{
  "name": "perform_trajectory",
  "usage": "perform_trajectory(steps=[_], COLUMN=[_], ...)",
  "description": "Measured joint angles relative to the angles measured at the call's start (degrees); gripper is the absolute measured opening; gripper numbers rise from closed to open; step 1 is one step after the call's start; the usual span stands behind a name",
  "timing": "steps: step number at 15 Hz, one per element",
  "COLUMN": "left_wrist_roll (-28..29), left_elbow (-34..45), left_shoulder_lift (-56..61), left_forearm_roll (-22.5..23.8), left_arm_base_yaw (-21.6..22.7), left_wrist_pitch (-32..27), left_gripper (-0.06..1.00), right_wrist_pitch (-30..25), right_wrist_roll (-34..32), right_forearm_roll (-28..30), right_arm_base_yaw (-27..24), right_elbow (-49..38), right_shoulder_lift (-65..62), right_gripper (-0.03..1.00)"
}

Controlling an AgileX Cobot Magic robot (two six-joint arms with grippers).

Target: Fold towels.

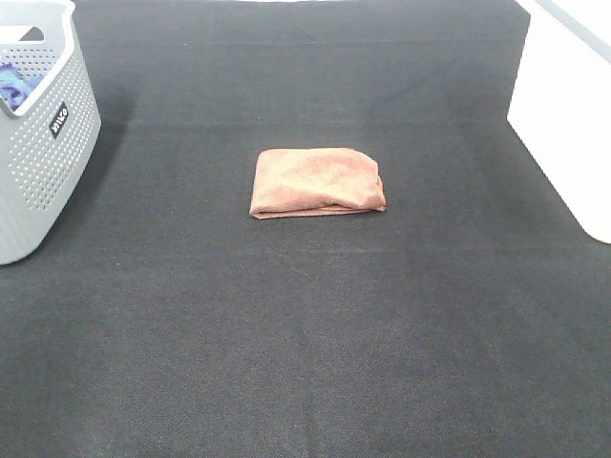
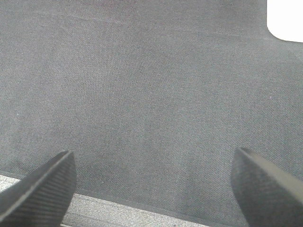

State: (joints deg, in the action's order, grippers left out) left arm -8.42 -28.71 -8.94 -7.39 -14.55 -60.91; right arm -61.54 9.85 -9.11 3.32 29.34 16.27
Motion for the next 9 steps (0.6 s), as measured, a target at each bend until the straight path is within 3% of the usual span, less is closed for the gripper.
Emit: perform_trajectory(steps=[2,6,9], left_wrist_roll=[0.0,0.0,0.0], left_elbow=[0.0,0.0,0.0], left_shoulder_lift=[0.0,0.0,0.1], left_forearm_roll=[-0.1,-0.1,-0.1], left_arm_base_yaw=[2.0,12.5,14.3], left_wrist_pitch=[0.0,0.0,0.1], left_gripper=[0.7,0.7,0.7], right_wrist_pitch=[0.1,0.1,0.2], right_wrist_roll=[0.0,0.0,0.0], right_forearm_roll=[0.0,0.0,0.0], right_arm_base_yaw=[0.0,0.0,-1.8], right_elbow=[0.0,0.0,0.0], right_shoulder_lift=[0.0,-0.9,-5.3], right_gripper=[0.83,0.83,0.83])
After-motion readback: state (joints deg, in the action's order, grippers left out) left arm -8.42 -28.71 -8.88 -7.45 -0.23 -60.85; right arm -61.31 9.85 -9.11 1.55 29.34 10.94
